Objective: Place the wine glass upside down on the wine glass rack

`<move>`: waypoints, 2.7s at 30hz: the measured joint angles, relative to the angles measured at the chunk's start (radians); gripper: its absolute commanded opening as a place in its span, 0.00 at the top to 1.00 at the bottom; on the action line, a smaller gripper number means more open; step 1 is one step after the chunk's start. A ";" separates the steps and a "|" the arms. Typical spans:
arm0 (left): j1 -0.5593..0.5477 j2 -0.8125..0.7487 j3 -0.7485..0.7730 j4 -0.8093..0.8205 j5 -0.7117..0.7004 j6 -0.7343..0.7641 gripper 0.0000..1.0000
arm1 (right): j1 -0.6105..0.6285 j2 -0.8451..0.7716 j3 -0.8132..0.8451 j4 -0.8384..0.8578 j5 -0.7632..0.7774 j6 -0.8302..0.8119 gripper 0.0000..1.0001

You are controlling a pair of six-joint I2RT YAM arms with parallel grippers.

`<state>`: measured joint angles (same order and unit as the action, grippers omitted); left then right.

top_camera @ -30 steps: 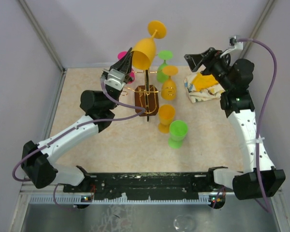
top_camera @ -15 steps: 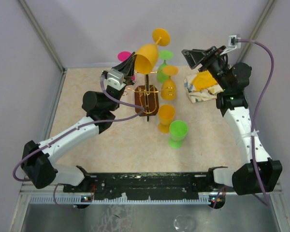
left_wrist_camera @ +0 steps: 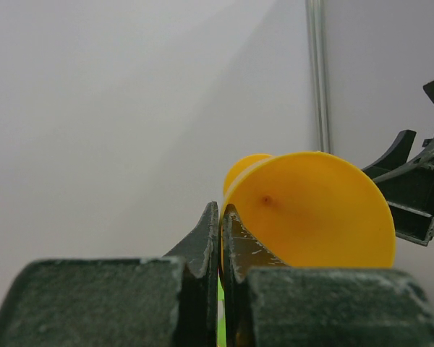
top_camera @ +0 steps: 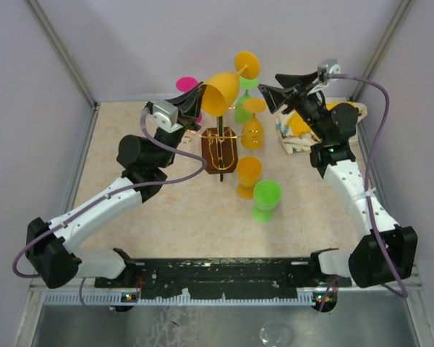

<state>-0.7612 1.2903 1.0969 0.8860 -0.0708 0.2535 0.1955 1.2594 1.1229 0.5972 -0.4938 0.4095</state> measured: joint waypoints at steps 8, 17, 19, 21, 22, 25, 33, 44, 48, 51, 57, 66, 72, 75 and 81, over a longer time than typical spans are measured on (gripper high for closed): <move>0.000 -0.001 0.000 -0.022 -0.010 -0.018 1.00 | 0.019 0.024 -0.012 0.074 0.000 -0.044 0.33; 0.000 0.004 0.000 -0.017 0.006 -0.026 1.00 | 0.032 0.044 -0.012 0.113 0.011 -0.088 0.33; 0.000 0.006 0.000 -0.021 0.016 -0.034 1.00 | 0.032 0.061 -0.012 0.133 0.013 -0.088 0.35; 0.000 0.006 0.000 -0.024 0.027 -0.041 1.00 | 0.034 0.082 -0.012 0.153 0.013 -0.087 0.39; 0.000 0.006 0.000 -0.026 0.030 -0.045 1.00 | 0.035 0.095 -0.012 0.167 0.014 -0.087 0.42; 0.000 0.006 0.000 -0.031 0.039 -0.057 0.99 | 0.043 0.127 -0.010 0.188 0.013 -0.086 0.61; 0.000 0.006 0.000 -0.050 0.050 -0.077 0.68 | 0.058 0.152 -0.010 0.253 0.000 -0.077 0.97; 0.006 -0.050 -0.022 -0.164 0.063 -0.064 0.00 | 0.057 0.152 -0.005 0.199 0.061 -0.227 1.00; 0.005 -0.113 -0.022 -0.334 0.092 -0.061 0.00 | 0.057 0.152 0.025 0.084 0.101 -0.389 1.00; 0.005 -0.153 -0.019 -0.455 0.098 -0.054 0.00 | 0.057 0.152 0.050 0.022 0.121 -0.496 1.00; 0.005 -0.131 0.182 -0.779 0.097 0.015 0.00 | 0.057 0.151 0.124 -0.101 0.106 -0.672 1.00; 0.018 0.026 0.593 -1.025 0.151 0.112 0.02 | 0.108 0.105 0.175 -0.222 0.051 -0.922 1.00; 0.097 0.190 0.714 -1.149 0.363 0.079 0.07 | 0.202 0.069 0.175 -0.268 0.039 -1.064 1.00; 0.133 0.241 0.721 -1.198 0.457 0.052 0.08 | 0.228 0.056 0.175 -0.275 0.032 -1.105 1.00; 0.151 0.257 0.723 -1.236 0.543 0.030 0.17 | 0.257 0.037 0.175 -0.293 0.029 -1.178 1.00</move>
<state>-0.6098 1.5471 1.8198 -0.3496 0.4721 0.2836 0.4526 1.2968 1.2984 0.3038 -0.4644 -0.7685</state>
